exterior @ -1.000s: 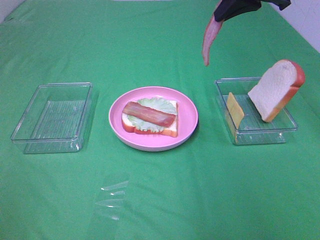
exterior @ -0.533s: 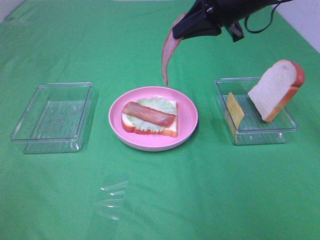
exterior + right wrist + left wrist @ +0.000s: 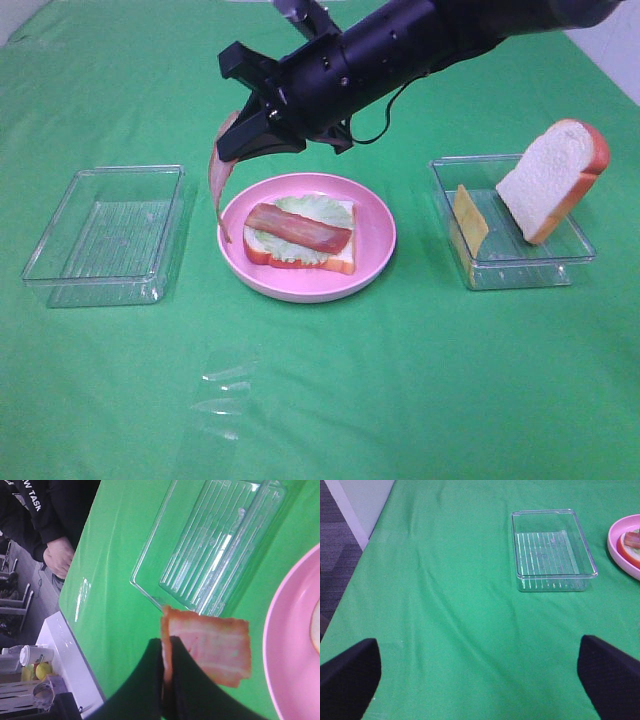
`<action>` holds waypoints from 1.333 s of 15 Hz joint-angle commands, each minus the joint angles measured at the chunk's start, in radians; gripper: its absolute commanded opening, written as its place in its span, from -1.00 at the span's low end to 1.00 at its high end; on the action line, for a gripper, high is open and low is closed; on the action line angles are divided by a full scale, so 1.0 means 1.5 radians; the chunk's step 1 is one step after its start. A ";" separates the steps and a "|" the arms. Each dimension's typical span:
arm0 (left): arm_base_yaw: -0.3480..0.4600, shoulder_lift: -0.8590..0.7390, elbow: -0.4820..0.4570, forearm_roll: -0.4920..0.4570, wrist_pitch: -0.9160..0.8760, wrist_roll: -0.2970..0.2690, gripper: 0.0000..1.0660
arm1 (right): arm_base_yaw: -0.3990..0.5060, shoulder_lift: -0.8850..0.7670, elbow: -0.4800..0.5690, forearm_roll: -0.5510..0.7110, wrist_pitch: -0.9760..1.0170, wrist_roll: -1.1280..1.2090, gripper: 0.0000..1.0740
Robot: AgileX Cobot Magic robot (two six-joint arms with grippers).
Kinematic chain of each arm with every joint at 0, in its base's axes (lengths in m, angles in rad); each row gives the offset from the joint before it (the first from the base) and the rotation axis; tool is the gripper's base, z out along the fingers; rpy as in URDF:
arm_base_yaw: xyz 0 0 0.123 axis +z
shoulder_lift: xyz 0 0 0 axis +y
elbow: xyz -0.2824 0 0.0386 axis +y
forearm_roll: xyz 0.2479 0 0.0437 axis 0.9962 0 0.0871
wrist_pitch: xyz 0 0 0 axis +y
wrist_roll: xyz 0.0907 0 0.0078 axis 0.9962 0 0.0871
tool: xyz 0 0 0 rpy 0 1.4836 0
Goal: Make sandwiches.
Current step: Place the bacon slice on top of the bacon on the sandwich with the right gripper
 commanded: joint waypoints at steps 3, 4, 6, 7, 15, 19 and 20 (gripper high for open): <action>-0.001 -0.013 0.001 -0.003 -0.003 -0.004 0.88 | 0.003 0.075 -0.073 -0.026 -0.023 -0.011 -1.00; -0.001 -0.013 0.001 -0.003 -0.003 -0.004 0.88 | 0.003 0.077 -0.073 -0.042 -0.031 -0.009 -1.00; -0.001 -0.013 0.001 -0.003 -0.003 -0.004 0.88 | 0.003 0.077 -0.073 -0.109 -0.044 0.006 -1.00; -0.001 -0.013 0.001 -0.003 -0.003 -0.004 0.88 | 0.003 0.077 -0.073 -0.151 -0.046 0.025 -1.00; -0.001 -0.013 0.001 -0.003 -0.003 -0.004 0.88 | -0.005 0.076 -0.073 -0.389 -0.091 0.152 -1.00; -0.001 -0.013 0.001 -0.003 -0.003 -0.004 0.88 | -0.005 0.076 -0.073 -0.430 -0.097 0.179 -1.00; -0.001 -0.013 0.001 -0.003 -0.003 -0.004 0.88 | -0.005 0.076 -0.073 -0.453 -0.097 0.189 -1.00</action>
